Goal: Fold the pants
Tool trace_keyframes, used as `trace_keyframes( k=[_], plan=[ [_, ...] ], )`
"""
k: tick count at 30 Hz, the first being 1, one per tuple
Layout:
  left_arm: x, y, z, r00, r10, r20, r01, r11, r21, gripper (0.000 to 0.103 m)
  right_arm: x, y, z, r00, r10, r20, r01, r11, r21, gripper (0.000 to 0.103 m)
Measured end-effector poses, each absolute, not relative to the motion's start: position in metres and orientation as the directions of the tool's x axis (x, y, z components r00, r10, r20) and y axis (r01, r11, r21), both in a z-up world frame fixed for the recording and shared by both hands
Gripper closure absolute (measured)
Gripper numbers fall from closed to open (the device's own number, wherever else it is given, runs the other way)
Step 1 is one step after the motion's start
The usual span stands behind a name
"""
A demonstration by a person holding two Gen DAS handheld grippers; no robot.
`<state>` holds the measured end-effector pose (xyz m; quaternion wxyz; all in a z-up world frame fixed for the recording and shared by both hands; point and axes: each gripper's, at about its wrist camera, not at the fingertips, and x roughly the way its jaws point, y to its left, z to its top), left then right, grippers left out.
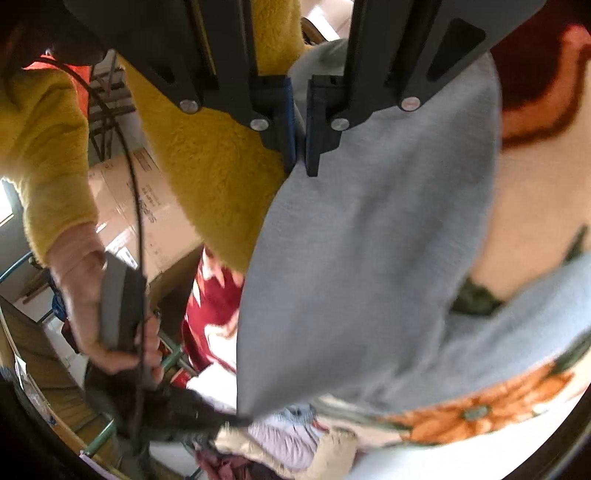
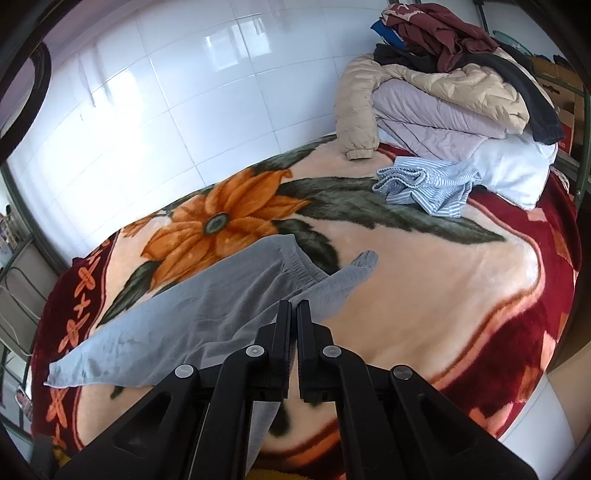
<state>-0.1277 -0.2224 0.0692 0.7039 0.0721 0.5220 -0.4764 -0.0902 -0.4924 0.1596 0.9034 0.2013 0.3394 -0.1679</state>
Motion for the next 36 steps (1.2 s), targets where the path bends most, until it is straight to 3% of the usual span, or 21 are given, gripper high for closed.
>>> trace_keyframes(
  k=[8, 14, 22, 29, 36],
  plan=[
    [-0.093, -0.164, 0.13, 0.25, -0.628, -0.737, 0.655, 0.67, -0.35, 0.099, -0.091, -0.49, 0.162, 0.737, -0.131, -0.663, 0.414, 0.863, 0.29, 0.1],
    [-0.09, -0.159, 0.174, 0.268, -0.695, -0.668, 0.661, 0.637, -0.398, 0.099, -0.087, -0.471, 0.186, 0.764, -0.193, -0.615, 0.408, 0.883, 0.23, 0.1],
    [-0.099, -0.181, 0.163, 0.149, -0.722, -0.675, 0.683, 0.569, -0.458, 0.099, -0.09, -0.494, 0.157, 0.684, -0.209, -0.699, 0.477, 0.853, 0.212, 0.1],
    [-0.069, -0.169, 0.175, 0.238, -0.704, -0.669, 0.644, 0.63, -0.435, 0.099, -0.066, -0.498, 0.161, 0.705, -0.17, -0.689, 0.437, 0.868, 0.234, 0.1],
    [0.009, -0.152, 0.173, 0.383, -0.582, -0.718, 0.555, 0.766, -0.324, 0.099, 0.027, -0.476, 0.157, 0.701, -0.114, -0.704, 0.342, 0.92, 0.192, 0.1]
  ],
)
